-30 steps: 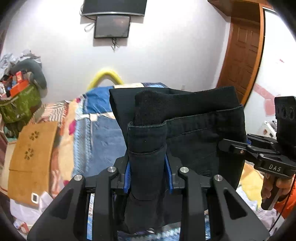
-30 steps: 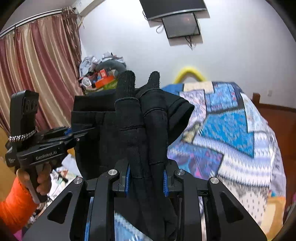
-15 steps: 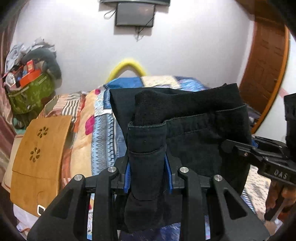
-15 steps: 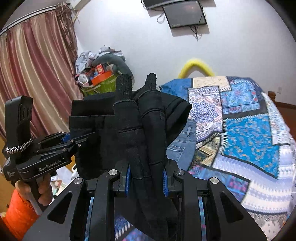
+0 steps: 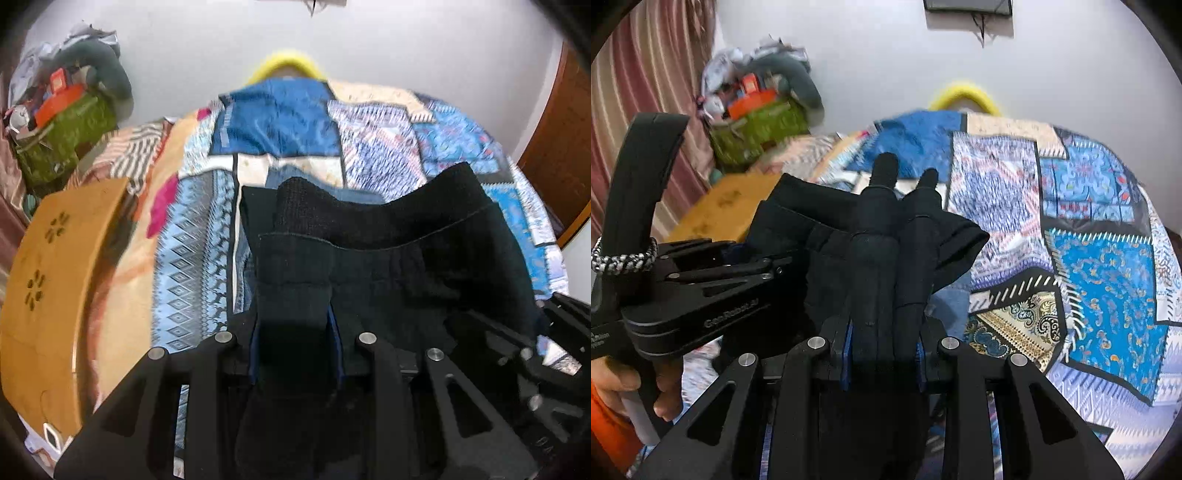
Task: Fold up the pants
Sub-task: 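Lower the folded black pants onto the quilt with both grippers and release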
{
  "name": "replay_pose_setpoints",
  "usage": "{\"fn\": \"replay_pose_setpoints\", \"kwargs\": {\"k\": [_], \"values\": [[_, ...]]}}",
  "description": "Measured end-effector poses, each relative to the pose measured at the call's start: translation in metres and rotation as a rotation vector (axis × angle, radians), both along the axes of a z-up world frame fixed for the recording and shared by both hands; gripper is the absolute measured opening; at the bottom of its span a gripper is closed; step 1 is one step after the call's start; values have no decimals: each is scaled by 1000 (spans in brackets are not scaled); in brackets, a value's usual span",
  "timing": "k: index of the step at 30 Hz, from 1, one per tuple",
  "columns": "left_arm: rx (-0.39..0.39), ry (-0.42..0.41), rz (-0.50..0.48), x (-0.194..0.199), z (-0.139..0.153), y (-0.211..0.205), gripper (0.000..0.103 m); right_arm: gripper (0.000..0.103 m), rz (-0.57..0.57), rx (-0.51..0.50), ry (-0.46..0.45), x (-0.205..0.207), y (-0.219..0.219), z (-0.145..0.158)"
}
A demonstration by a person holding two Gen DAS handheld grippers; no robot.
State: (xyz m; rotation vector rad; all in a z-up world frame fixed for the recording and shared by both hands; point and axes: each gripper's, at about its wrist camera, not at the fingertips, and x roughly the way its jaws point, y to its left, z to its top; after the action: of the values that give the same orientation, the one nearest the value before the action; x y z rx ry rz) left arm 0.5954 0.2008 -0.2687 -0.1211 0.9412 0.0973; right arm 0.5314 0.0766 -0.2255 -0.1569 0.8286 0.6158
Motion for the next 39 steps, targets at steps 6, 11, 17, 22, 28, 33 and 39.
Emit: {"fn": "replay_pose_setpoints", "kwargs": {"k": [6,11,17,22,28,33,39], "values": [[-55,49,34,1,-31,12,35,28,-29,-63,116,17,-12,-30],[-23,66,36,-14,-29,18,47,31,-37,-52,169,9,-33,-37],[7,3,34,-55,15,19,47,31,-33,37,126,-24,-63,-3],[21,-105,32,-102,74,8,47,31,-1,123,-4,-75,-83,60],[63,-308,-48,-192,168,-31,47,31,38,244,-177,-155,-113,144],[101,-474,-98,-275,226,-60,47,32,49,325,-323,-225,-137,193],[99,-616,-106,-367,267,-85,47,32,64,383,-470,-305,-156,225]]}}
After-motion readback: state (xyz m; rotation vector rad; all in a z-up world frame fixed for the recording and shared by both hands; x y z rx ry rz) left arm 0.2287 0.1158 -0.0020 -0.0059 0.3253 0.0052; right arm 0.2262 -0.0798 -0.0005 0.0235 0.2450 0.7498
